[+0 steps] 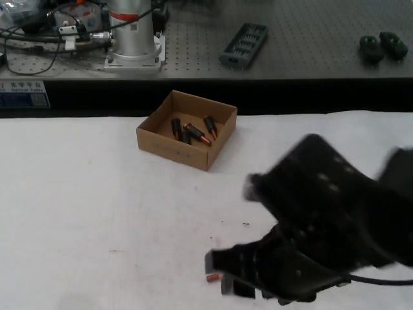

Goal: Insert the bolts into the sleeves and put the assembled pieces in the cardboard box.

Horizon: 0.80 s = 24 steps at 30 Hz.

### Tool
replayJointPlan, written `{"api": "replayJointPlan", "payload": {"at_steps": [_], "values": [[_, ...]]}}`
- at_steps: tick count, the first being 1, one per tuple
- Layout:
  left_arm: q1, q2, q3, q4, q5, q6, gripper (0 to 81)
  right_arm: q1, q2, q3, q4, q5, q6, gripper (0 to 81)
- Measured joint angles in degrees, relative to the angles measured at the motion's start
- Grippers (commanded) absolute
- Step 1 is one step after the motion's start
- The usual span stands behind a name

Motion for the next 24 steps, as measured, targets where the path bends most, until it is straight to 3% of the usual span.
{"api": "replayJointPlan", "payload": {"at_steps": [3, 6, 19, 24], "values": [[0.0, 0.0, 0.0, 0.0, 0.0, 0.0, 0.7, 0.0, -4.0, 8.5, -25.8, 2.1, 9.3, 43.1], [0.0, 0.0, 0.0, -0.1, 0.0, 0.0, 0.7, -0.2, -3.4, 12.0, -37.3, 3.4, 12.5, 43.1], [0.0, 0.0, 0.0, -0.4, 0.0, 0.0, 0.7, -1.5, 8.6, 13.2, -39.0, 7.8, 23.3, 43.8], [0.0, 0.0, 0.0, -0.3, 0.0, 0.0, 0.7, -2.4, 12.4, 13.2, -38.9, 7.7, 26.2, 58.7]]}}
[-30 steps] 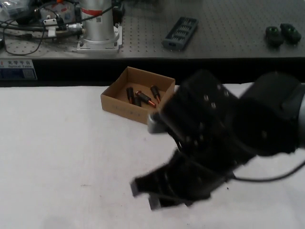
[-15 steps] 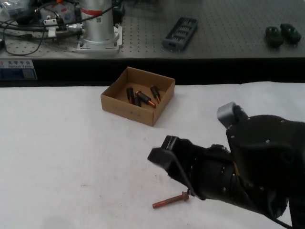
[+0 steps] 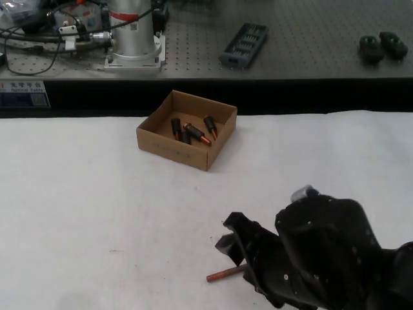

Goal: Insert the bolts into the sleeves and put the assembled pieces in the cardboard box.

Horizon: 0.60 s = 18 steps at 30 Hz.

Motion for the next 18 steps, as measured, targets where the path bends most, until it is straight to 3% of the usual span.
{"api": "replayJointPlan", "payload": {"at_steps": [3, 6, 18], "values": [[0.0, 0.0, 0.0, 0.3, 0.0, 0.0, 0.7, -0.7, 1.9, 0.0, -0.5, 0.0, 1.1, 68.6], [0.0, 0.0, 0.0, 0.3, 0.0, 0.0, 0.7, -1.1, 1.9, 0.0, -0.8, -0.4, 1.4, 73.6], [0.0, 0.0, 0.0, 0.4, 0.0, 0.0, 0.7, -4.1, 1.9, 0.0, -1.0, 1.1, 2.0, 73.6]]}}
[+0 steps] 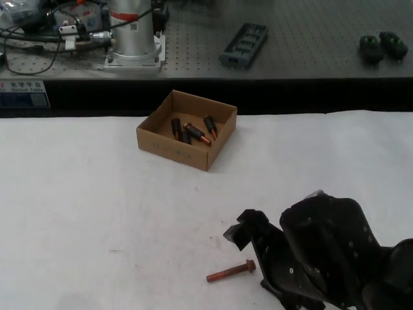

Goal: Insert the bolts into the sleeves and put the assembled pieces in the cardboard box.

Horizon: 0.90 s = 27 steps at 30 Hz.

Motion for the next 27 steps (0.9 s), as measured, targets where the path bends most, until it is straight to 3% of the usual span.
{"api": "replayJointPlan", "payload": {"at_steps": [3, 10, 27], "values": [[0.0, 0.0, 0.0, 0.2, 0.0, 0.0, 0.7, 0.0, 0.2, 0.0, -0.1, 0.4, 0.0, 72.1], [0.0, 0.0, 0.0, 0.2, 0.0, 0.0, 0.7, 0.0, 4.9, 0.0, -3.6, 0.7, 0.2, 49.0], [0.0, 0.0, 0.0, 0.2, 0.0, 0.0, 0.7, -0.5, 10.2, -7.2, -6.8, -0.1, 0.6, 48.6]]}}
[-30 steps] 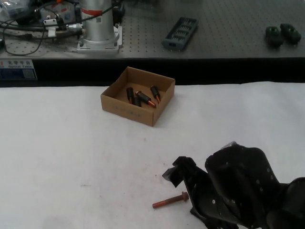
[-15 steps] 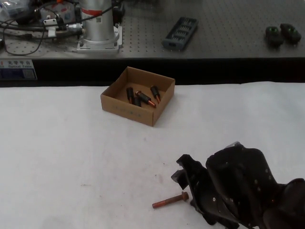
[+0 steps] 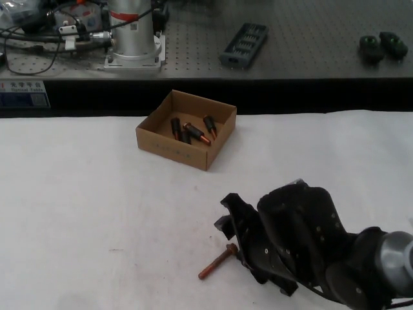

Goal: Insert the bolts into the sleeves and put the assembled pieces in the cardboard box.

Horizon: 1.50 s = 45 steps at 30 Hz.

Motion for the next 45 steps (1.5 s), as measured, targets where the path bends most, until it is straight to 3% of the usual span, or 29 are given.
{"api": "replayJointPlan", "payload": {"at_steps": [7, 9, 11, 16, 22, 26, 32, 36, 45], "values": [[0.0, 0.0, 0.0, 0.0, 0.0, 0.0, 0.7, -1.0, 0.1, -3.8, -0.5, -1.6, -1.0, 48.6], [0.0, 0.0, 0.0, 0.0, 0.0, 0.0, 0.7, -1.7, 0.1, -6.3, -0.9, -8.6, -12.4, 48.6], [0.0, 0.0, 0.0, 0.0, 0.0, 0.0, 0.7, -2.2, 0.1, -6.8, 0.0, -13.0, -15.5, 48.6], [0.0, 0.0, 0.0, 0.0, 0.0, 0.0, 0.7, -2.4, 0.1, -6.8, 0.1, -26.1, -17.2, 48.6], [0.0, 0.0, 0.0, 0.0, 0.0, 0.0, 0.7, -3.1, 0.1, -6.8, -9.7, -48.9, -14.7, 48.4], [0.0, 0.0, 0.0, 0.0, 0.0, 0.0, 0.7, -3.4, 0.1, -6.8, -14.6, -52.8, -15.5, 48.4], [0.0, 0.0, 0.0, 0.0, 0.0, 0.0, 0.7, -3.4, 0.1, -6.8, -17.5, -50.3, -9.1, 48.4], [0.0, 0.0, 0.0, 0.0, 0.0, 0.0, 0.7, -3.4, 0.1, -6.8, -9.7, -45.2, -7.6, 48.4], [0.0, 0.0, 0.0, 0.0, 0.0, 0.7, 0.7, -1.3, -5.6, -6.6, 18.9, -20.1, -17.9, 48.4]]}}
